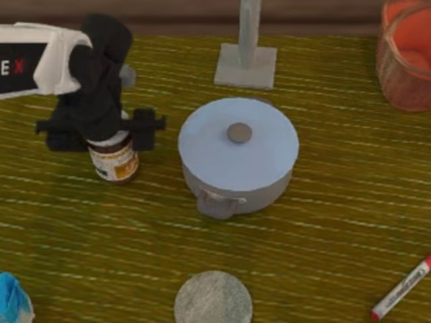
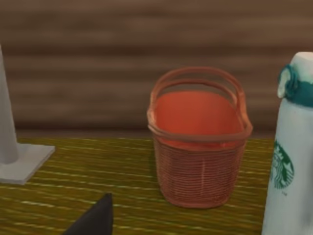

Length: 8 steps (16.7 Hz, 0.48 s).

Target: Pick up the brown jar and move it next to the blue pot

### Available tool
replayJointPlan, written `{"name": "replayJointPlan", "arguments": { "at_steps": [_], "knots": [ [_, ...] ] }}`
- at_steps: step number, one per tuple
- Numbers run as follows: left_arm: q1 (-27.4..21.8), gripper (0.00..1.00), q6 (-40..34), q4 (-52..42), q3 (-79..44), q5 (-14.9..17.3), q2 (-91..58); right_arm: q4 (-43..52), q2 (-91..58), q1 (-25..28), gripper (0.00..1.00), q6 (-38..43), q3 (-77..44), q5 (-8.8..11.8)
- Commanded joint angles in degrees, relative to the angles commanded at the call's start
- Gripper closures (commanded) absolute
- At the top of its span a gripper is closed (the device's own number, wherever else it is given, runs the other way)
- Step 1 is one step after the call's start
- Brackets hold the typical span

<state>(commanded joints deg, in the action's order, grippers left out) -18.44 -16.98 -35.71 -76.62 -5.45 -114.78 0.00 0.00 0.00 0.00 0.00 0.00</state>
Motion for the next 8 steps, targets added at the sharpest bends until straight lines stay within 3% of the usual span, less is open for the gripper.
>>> {"name": "replayJointPlan", "arguments": {
  "at_steps": [5,8],
  "knots": [
    [0.04,1.0,0.05,0.99,0.45,0.0,-0.68,0.0,0.0,0.0,0.0,0.0,0.0,0.0],
    [0.04,0.77,0.05,0.99,0.45,0.0,-0.68,0.0,0.0,0.0,0.0,0.0,0.0,0.0]
  ]
}}
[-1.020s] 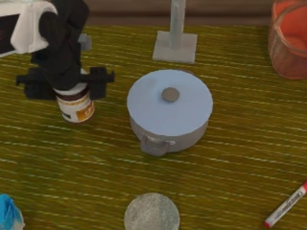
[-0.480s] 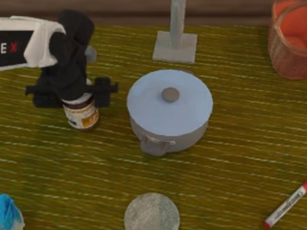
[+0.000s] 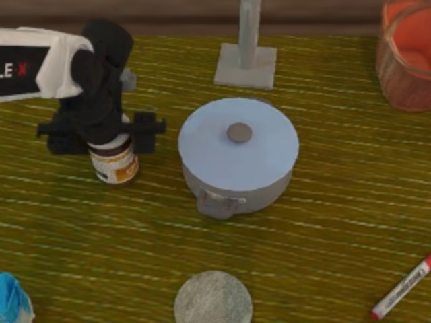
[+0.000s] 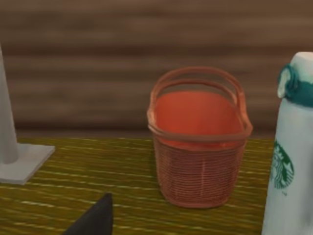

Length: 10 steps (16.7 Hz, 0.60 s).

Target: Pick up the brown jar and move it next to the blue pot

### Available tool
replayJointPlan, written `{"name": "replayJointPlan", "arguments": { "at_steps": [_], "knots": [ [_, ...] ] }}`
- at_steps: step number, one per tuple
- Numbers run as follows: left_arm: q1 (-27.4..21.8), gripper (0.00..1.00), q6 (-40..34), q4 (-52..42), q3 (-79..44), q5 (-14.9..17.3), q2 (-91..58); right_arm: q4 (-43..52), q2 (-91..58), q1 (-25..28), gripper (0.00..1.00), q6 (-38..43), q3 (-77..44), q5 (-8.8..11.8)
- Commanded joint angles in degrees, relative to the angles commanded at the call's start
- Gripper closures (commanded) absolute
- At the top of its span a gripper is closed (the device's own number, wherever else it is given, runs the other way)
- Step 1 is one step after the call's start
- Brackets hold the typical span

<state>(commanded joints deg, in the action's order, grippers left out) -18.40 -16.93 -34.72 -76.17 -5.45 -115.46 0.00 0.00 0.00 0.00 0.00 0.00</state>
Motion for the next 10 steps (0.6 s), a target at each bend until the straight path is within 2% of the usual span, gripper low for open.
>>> {"name": "replayJointPlan", "arguments": {
  "at_steps": [10],
  "knots": [
    [0.0,0.02,0.0,0.0,0.0,0.0,0.0,0.0,0.0,0.0,0.0,0.0,0.0,0.0]
  ]
}}
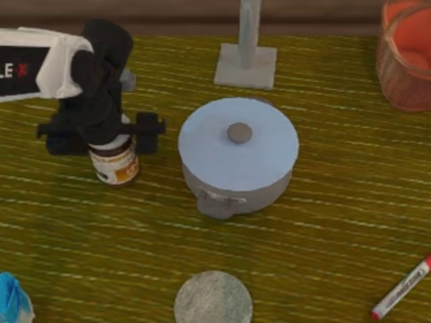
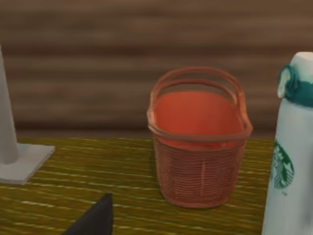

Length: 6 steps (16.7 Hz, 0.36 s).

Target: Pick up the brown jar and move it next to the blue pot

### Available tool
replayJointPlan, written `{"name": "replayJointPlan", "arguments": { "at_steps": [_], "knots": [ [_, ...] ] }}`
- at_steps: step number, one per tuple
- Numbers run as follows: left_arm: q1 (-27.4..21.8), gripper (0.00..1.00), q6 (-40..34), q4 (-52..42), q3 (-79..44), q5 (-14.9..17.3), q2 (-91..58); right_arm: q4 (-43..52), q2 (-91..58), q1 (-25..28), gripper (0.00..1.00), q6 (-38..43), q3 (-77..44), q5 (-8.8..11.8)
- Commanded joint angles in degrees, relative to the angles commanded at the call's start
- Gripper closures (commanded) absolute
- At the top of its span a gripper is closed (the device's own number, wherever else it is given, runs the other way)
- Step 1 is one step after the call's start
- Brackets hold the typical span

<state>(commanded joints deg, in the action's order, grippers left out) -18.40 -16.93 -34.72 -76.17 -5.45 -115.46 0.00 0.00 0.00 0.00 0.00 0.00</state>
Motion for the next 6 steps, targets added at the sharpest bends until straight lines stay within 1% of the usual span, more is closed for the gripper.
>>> {"name": "replayJointPlan", "arguments": {
  "at_steps": [1,6],
  "knots": [
    [0.0,0.0,0.0,0.0,0.0,0.0,0.0,0.0,0.0,0.0,0.0,0.0,0.0,0.0],
    [0.0,0.0,0.0,0.0,0.0,0.0,0.0,0.0,0.0,0.0,0.0,0.0,0.0,0.0]
  ]
}}
